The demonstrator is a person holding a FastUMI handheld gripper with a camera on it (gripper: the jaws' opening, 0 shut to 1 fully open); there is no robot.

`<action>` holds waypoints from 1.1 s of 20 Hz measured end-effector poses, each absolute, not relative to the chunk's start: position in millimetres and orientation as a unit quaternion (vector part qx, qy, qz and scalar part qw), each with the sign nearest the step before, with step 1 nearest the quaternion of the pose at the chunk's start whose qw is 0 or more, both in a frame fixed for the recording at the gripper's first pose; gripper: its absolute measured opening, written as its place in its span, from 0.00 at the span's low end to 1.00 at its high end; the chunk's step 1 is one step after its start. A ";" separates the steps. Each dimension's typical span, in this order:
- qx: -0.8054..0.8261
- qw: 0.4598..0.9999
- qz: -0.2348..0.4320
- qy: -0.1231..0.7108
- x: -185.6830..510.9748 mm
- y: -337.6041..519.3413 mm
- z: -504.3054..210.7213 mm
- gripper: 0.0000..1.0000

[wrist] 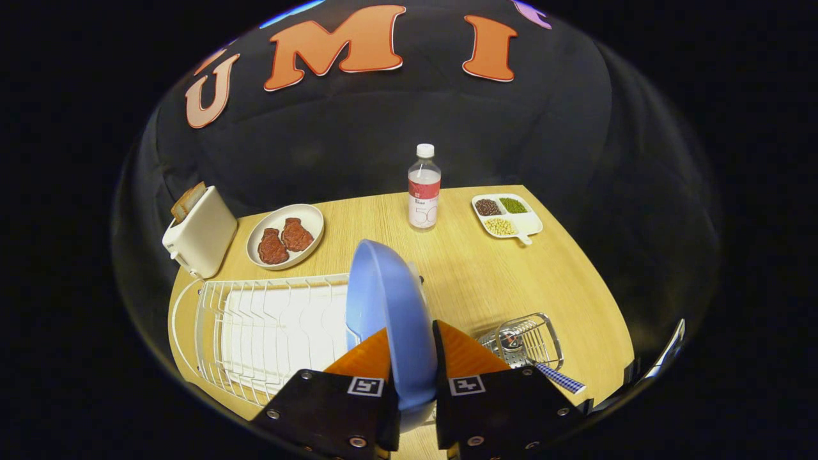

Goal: Take the plate from the dish rack, then take the spoon from the basket and place it into the plate.

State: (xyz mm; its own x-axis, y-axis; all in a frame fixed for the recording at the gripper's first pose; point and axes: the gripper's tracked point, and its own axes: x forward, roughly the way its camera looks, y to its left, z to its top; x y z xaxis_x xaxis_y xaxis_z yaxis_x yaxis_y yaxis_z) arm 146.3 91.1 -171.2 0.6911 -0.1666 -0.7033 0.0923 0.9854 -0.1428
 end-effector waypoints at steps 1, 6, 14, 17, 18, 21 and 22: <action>-0.064 0.922 -0.072 0.376 149.6 91.7 -164.4 0.23; -0.088 0.930 -0.074 0.348 150.1 105.4 -135.6 0.22; -0.061 0.942 -0.047 0.326 109.5 119.8 -103.1 0.23; -0.022 0.944 -0.029 0.328 85.0 126.8 -100.1 0.23; -0.009 0.943 -0.023 0.331 76.1 126.5 -102.0 0.23; 0.014 0.940 -0.012 0.341 46.4 121.4 -113.3 0.22; 0.027 0.939 -0.007 0.344 33.8 121.7 -117.6 0.22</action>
